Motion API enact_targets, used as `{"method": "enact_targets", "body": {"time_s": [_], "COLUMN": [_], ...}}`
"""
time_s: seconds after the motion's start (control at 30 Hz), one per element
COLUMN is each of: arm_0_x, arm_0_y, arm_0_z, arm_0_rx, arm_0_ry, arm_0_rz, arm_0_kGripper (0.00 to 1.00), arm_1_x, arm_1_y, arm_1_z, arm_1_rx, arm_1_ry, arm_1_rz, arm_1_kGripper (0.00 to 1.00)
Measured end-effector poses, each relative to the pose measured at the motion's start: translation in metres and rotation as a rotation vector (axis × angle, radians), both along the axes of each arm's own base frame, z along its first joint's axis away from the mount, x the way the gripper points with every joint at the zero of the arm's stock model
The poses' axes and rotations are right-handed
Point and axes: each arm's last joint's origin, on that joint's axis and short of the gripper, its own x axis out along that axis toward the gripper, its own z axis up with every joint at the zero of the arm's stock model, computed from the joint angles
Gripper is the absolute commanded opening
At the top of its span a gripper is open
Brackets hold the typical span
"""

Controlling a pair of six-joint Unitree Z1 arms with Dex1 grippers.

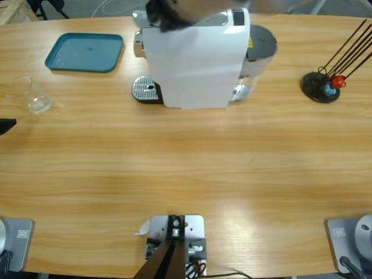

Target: Pour coffee

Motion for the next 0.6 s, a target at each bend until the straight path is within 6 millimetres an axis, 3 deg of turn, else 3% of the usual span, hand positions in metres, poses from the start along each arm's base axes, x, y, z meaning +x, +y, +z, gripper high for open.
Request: {"method": "enact_targets", "body": {"time_s": [0.17,0.27,0.33,0.47,0.6], "arm_0_x": [-0.005,-0.006,-0.005,0.003,0.019], "arm_0_y": [0.007,0.015,0.022,0.033,0.029], "arm_0_z": [0.003,0.0,-0.005,-0.009,-0.013], "arm_0_rx": [-0.012,0.031,0.09,0.169,0.175], "arm_0_ry": [-0.03,-0.034,-0.03,-0.039,-0.017], "arm_0_rz": [0.049,0.159,0.285,0.578,0.779], "arm_0_kGripper": [1.0,1.0,1.0,1.0,1.0], "arm_1_x": [-0.031,-0.059,-0.076,-0.108,-0.13], "arm_1_y": [-0.045,-0.081,-0.1,-0.137,-0.17], "arm_1_z": [0.09,0.108,0.099,0.049,0.018], "arm_1_rx": [0.06,0.043,-0.025,-0.145,-0.191], "arm_1_ry": [-0.207,-0.163,-0.076,0.108,0.173], "arm_1_rz": [0.079,0.166,0.252,0.382,0.402], "arm_1_kGripper": [1.0,1.0,1.0,1.0,1.0]}}
